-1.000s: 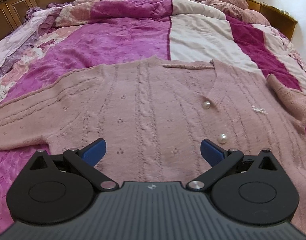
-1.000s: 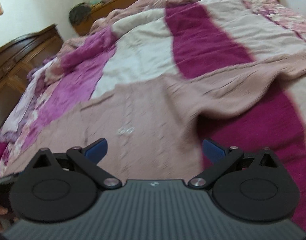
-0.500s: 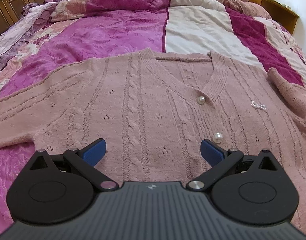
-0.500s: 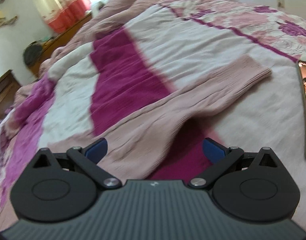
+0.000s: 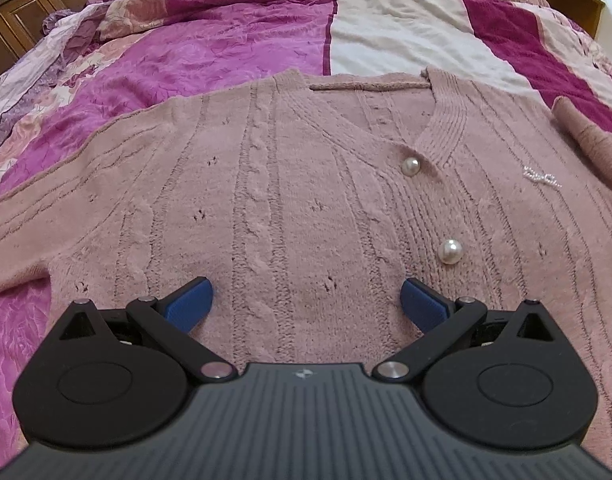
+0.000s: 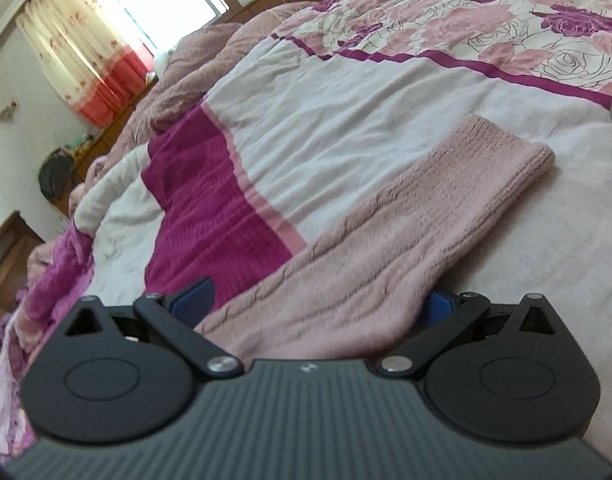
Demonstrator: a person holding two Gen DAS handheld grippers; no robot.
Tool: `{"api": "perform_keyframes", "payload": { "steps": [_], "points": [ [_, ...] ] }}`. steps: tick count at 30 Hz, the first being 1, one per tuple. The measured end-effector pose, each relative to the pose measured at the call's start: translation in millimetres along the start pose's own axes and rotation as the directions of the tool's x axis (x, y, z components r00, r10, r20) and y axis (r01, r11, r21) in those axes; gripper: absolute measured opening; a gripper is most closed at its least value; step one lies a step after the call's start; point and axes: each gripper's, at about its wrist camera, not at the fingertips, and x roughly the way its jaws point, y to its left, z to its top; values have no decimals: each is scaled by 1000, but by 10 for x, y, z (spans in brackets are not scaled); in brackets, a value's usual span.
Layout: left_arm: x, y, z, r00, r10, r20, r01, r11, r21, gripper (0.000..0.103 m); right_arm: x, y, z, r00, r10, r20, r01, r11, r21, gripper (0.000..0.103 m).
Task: Fold small clothes
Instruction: 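Reach the right gripper to the cardigan sleeve cuff and close on it, then carry the sleeve across the cardigan body with the right gripper and release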
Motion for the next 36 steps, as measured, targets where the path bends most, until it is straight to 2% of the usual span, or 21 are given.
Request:
{"api": "perform_keyframes", "payload": {
  "steps": [3, 5, 7, 8, 9, 10, 13, 20, 26, 31, 36],
  "points": [
    [28, 3, -6, 1000, 1, -1, -1, 1000, -3, 103, 31, -16, 39, 1000, 3, 20, -3, 1000, 10, 100],
    [38, 5, -14, 1000, 0, 1, 0, 1000, -4, 103, 57, -12, 56, 1000, -12, 25, 12, 1000, 3, 87],
    [42, 5, -20, 1000, -1, 2, 1, 1000, -5, 103, 72, 4, 67, 998, -49, 26, 49, 998, -28, 58],
    [42, 4, -20, 1000, -1, 2, 1, 1000, -5, 103, 63, 4, 63, 998, -60, 26, 61, 997, -40, 49],
    [44, 5, -24, 1000, -2, 4, 2, 1000, -6, 103, 55, 10, 66, 997, -70, 23, 71, 996, -52, 30],
    [43, 5, -30, 1000, -3, 5, 3, 1000, -6, 103, 44, 7, 65, 997, -75, 20, 76, 996, -56, 16],
    [42, 7, -36, 1000, -5, 9, 5, 1000, -5, 103, -70, 19, 59, 997, -65, 42, 67, 996, -65, 11],
    [-32, 69, -25, 999, -29, 14, 29, 999, -12, 103, -503, 341, 148, 988, -25, 150, 50, 985, -165, 10],
    [-208, 189, -44, 998, -40, 41, 42, 998, -48, 103, -904, 636, 293, 974, 24, 227, 29, 974, -227, 9],
    [-350, 305, -55, 997, -30, 68, 34, 998, -59, 103, -1170, 897, 343, 956, 41, 290, 45, 958, -282, 9],
    [-476, 427, -71, 995, -26, 95, 33, 997, -74, 103, -1358, 1186, 310, 951, 93, 295, 9, 944, -329, 9]
  ]
}}
